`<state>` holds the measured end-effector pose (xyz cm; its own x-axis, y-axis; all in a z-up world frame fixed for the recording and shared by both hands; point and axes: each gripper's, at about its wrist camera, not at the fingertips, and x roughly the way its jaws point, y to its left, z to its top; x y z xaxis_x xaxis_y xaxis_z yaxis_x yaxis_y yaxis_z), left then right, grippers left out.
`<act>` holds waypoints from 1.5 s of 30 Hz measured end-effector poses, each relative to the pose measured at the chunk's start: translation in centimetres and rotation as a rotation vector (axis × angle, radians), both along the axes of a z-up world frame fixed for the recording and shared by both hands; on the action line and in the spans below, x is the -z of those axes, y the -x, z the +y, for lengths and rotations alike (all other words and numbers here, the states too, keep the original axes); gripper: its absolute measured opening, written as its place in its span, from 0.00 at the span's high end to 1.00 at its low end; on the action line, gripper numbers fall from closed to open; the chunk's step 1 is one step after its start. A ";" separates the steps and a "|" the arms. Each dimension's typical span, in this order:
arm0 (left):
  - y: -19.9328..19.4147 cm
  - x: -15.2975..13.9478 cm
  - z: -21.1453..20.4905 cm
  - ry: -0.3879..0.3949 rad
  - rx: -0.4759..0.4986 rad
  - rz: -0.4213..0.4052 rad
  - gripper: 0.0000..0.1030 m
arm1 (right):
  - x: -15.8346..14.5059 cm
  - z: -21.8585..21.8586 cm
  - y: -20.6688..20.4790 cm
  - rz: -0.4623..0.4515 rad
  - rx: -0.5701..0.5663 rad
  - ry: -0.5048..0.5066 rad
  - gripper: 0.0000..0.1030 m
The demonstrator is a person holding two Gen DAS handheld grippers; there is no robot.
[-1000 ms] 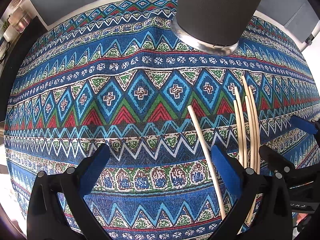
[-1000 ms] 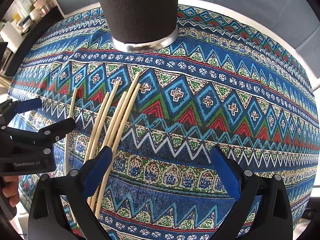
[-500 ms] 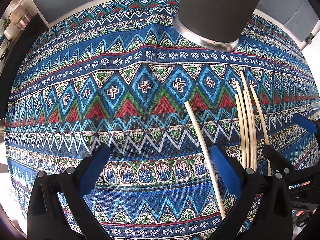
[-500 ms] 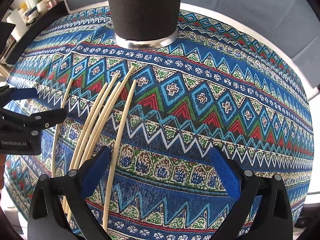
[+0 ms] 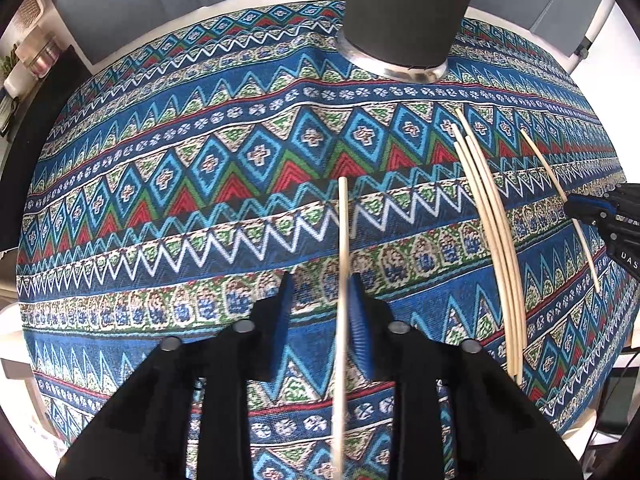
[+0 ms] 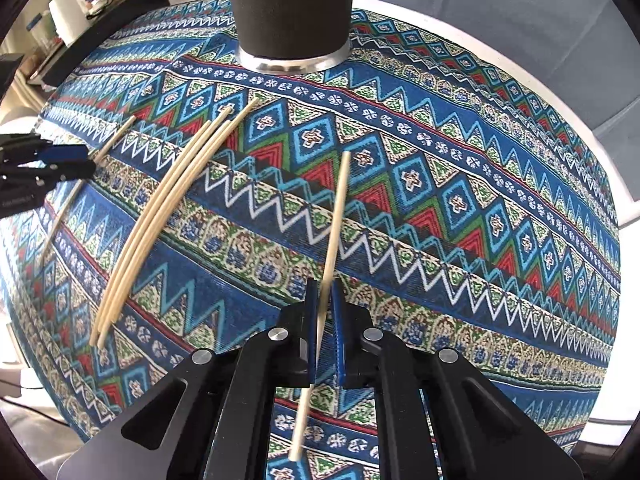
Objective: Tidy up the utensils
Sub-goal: 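Grasp one wooden stick with the left tool while the right tool grasps another, then lift both held sticks upright and carry them over the black holder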
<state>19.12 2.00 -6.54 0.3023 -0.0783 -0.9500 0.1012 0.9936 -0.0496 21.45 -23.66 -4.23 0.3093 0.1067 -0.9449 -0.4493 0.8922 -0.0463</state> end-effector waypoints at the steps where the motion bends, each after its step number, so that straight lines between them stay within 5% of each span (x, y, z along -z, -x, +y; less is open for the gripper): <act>1: 0.1 -0.2 0.8 0.012 -0.011 0.008 0.91 | 0.0 -0.4 -0.2 -0.012 -0.001 0.012 0.95; 6: 1.0 -0.4 4.3 0.113 -0.041 0.057 0.95 | -0.3 -2.6 0.2 -0.017 0.031 -0.019 0.95; 14: 0.6 -1.7 5.4 0.118 -0.049 0.066 0.95 | -2.3 -5.5 0.2 -0.043 0.084 -0.143 0.95; 24: -1.3 -8.6 6.8 0.161 -0.140 -0.118 0.95 | -7.5 -4.8 -0.7 -0.150 0.064 -0.257 0.95; 33: -2.2 -13.8 4.8 0.278 -0.101 -0.241 0.95 | -11.1 -2.9 -2.1 -0.212 0.033 -0.425 0.95; 45: -5.2 -17.4 2.9 0.388 -0.083 -0.307 0.95 | -14.4 0.1 -4.7 -0.234 -0.028 -0.597 0.95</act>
